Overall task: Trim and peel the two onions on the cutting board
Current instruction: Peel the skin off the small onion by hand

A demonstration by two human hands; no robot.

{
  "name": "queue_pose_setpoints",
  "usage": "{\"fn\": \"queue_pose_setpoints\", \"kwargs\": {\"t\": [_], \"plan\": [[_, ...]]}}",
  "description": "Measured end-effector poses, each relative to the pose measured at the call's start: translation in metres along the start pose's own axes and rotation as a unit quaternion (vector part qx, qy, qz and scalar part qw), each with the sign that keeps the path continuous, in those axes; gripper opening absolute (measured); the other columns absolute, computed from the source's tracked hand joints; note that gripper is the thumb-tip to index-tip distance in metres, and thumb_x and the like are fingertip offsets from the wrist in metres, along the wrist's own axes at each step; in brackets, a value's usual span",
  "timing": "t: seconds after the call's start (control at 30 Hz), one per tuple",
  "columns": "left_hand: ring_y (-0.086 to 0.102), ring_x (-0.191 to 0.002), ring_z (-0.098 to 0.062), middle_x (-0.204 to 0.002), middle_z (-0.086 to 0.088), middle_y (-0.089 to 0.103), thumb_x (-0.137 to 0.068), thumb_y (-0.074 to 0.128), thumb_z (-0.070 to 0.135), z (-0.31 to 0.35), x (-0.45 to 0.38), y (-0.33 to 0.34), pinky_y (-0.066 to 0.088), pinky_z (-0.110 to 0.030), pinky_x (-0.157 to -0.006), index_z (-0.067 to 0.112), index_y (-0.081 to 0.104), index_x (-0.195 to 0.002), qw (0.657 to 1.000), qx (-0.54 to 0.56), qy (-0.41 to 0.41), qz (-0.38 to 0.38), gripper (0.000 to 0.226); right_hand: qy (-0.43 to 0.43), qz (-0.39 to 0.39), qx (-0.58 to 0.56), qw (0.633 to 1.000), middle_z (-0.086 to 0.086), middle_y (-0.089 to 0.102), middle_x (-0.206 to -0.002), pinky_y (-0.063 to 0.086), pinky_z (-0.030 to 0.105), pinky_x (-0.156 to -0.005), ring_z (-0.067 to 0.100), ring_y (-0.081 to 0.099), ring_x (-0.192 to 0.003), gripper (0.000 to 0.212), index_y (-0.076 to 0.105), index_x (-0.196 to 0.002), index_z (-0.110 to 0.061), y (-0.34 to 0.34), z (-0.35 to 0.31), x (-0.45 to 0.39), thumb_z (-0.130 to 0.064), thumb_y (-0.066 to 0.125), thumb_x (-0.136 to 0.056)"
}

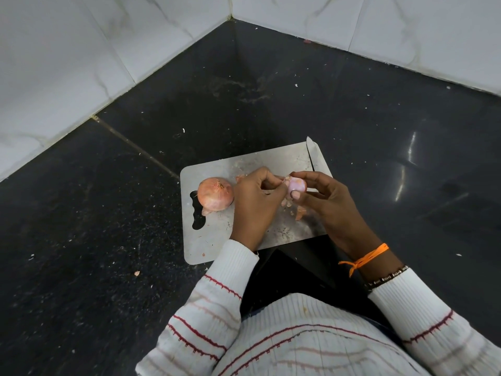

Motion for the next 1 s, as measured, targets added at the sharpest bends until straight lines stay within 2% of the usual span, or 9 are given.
{"fn": "queue_pose_setpoints", "kwargs": {"t": [0.1,0.23,0.3,0.43,0.53,0.67,0.8,0.9,1.0], "plan": [[0.058,-0.066,-0.018,-0.067,-0.006,0.060,-0.082,0.070,0.009,0.004,0.000,0.003,0.054,-0.038,-0.066,0.004,0.061,-0.072,0.998,-0.052,0.045,-0.008,0.015,0.004,-0.003,-0.003,1.000,0.005,0.069,-0.109,0.055,0.021,-0.076,0.016,0.067,-0.093,0.034,0.065,-0.111,-0.008,0.001,0.002,0.001,-0.002,0.069,-0.078],[0.054,-0.062,-0.016,-0.065,-0.004,0.057,-0.081,0.070,0.009,0.004,-0.001,0.003,0.051,-0.045,-0.067,0.004,0.059,-0.069,0.995,-0.078,0.066,0.006,0.017,0.014,-0.002,-0.015,1.000,0.008,0.068,-0.113,0.056,0.027,-0.082,0.021,0.066,-0.101,0.033,0.065,-0.110,-0.009,0.001,0.007,0.000,-0.003,0.068,-0.078],[0.053,-0.062,-0.015,-0.064,-0.003,0.057,-0.081,0.070,0.009,0.005,-0.001,0.004,0.051,-0.043,-0.067,0.005,0.058,-0.068,0.994,-0.084,0.070,0.013,0.018,0.020,-0.004,-0.018,1.000,0.007,0.068,-0.113,0.055,0.029,-0.085,0.021,0.066,-0.102,0.033,0.065,-0.110,-0.010,0.000,0.007,-0.001,-0.004,0.068,-0.078],[0.052,-0.063,-0.015,-0.068,-0.006,0.057,-0.080,0.070,0.006,0.014,0.001,0.007,0.043,-0.024,-0.057,0.003,0.057,-0.068,0.985,-0.132,0.112,0.008,0.018,0.032,-0.015,-0.018,0.999,0.005,0.068,-0.113,0.054,0.033,-0.087,0.021,0.065,-0.103,0.033,0.065,-0.111,-0.010,0.000,0.009,-0.002,-0.007,0.068,-0.078],[0.049,-0.061,-0.014,-0.067,-0.005,0.055,-0.078,0.069,0.003,0.016,0.000,0.007,0.041,-0.025,-0.055,0.004,0.055,-0.066,0.981,-0.150,0.125,0.010,0.019,0.035,-0.022,-0.019,0.999,0.005,0.068,-0.114,0.054,0.034,-0.089,0.022,0.065,-0.104,0.034,0.065,-0.110,-0.010,-0.001,0.009,-0.001,-0.007,0.068,-0.077],[0.051,-0.058,-0.016,-0.065,-0.010,0.057,-0.079,0.069,0.003,0.001,-0.008,-0.005,0.048,-0.028,-0.056,0.001,0.058,-0.068,0.996,-0.074,0.030,0.048,0.016,0.043,-0.036,-0.075,0.996,0.010,0.067,-0.113,0.054,0.036,-0.087,0.023,0.065,-0.099,0.041,0.065,-0.108,-0.011,0.004,0.008,0.002,-0.011,0.071,-0.068],[0.062,-0.069,-0.022,-0.072,-0.013,0.062,-0.081,0.070,0.005,-0.012,-0.006,-0.007,0.055,-0.027,-0.067,0.004,0.060,-0.072,0.994,0.060,-0.073,0.056,0.014,0.054,-0.044,-0.142,0.987,0.012,0.067,-0.112,0.054,0.040,-0.088,0.029,0.064,-0.102,0.059,0.060,-0.116,-0.004,0.005,0.009,0.001,-0.017,0.076,-0.061],[0.064,-0.075,-0.015,-0.079,-0.011,0.064,-0.081,0.071,0.006,-0.017,-0.005,-0.005,0.056,-0.023,-0.069,0.006,0.060,-0.079,0.981,0.141,-0.119,0.052,0.011,0.059,-0.051,-0.152,0.985,0.017,0.062,-0.118,0.051,0.044,-0.092,0.034,0.060,-0.106,0.047,0.056,-0.120,0.000,0.007,0.009,0.002,-0.004,0.066,-0.075],[0.067,-0.082,-0.013,-0.090,-0.007,0.067,-0.083,0.068,0.002,-0.017,-0.003,-0.001,0.054,-0.018,-0.068,0.007,0.062,-0.093,0.964,0.219,-0.151,0.030,0.012,0.064,-0.048,-0.173,0.982,0.023,0.057,-0.121,0.055,0.037,-0.087,0.035,0.059,-0.104,0.037,0.055,-0.119,-0.001,0.009,0.008,0.002,0.006,0.054,-0.083]]}}
Point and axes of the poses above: each hand's wrist, its own x-axis away from the middle knuckle, its own y-axis out of the palm, z = x × y, the point moved 7 cm from there along -x, towards the middle knuckle
